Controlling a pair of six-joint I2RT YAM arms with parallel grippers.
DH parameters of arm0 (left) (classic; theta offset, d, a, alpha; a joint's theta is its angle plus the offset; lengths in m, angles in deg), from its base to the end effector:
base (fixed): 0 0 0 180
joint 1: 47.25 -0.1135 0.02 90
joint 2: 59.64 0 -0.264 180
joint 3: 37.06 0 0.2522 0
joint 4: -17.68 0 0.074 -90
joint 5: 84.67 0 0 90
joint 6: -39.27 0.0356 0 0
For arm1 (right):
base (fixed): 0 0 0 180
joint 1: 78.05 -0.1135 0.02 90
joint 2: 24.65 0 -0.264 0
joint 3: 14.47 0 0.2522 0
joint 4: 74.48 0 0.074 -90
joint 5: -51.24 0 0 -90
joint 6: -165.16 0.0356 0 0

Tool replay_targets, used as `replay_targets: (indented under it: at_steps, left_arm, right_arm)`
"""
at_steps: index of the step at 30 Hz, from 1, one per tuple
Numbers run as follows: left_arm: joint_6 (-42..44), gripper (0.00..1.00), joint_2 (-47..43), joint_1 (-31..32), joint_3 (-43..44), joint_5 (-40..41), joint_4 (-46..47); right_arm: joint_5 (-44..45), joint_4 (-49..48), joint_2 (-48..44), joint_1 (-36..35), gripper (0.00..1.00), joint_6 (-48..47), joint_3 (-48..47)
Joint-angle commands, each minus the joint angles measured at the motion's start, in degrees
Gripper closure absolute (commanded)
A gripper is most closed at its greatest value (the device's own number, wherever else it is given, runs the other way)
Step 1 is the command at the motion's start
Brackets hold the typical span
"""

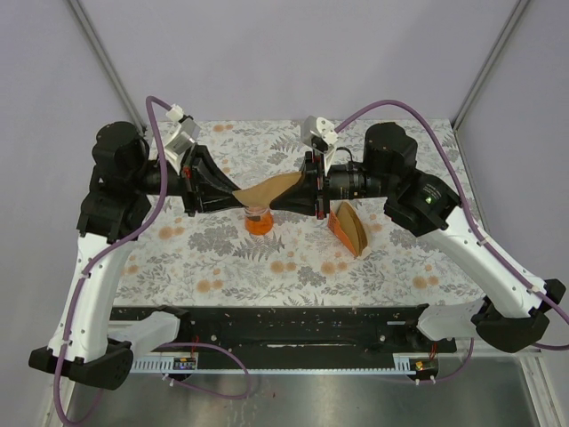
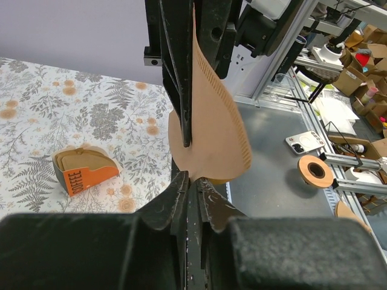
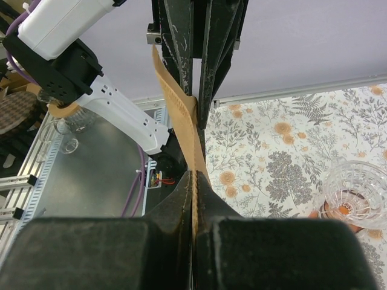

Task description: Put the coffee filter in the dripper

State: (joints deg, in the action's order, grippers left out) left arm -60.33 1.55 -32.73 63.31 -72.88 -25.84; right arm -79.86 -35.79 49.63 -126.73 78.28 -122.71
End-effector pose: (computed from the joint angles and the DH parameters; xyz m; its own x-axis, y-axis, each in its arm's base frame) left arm 0.1552 -0.0762 0.4980 -0.2384 0.0265 -0.9708 0.9700 -0.0431 -0.2393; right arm 0.1529 0.2093 0.5002 -0.1087 -0.0615 -0.9922 -0.9941 0.0089 0.1084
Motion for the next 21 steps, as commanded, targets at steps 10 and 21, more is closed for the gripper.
replay_targets:
  at_steps: [10, 21]
  left_arm:
    - [-0.68, 0.81, -1.42, 0.51, -0.48, -1.5, 2.78]
    - [-2.78, 0.73, -1.25, 0.77, -0.48, -0.54, 4.27]
  right_arm:
    - [-0.21, -3.39, 0.87, 0.35, 1.0, 2.33, -1.77]
    - [-0.56, -8.05, 2.01, 0.35, 1.0, 4.88, -0.97]
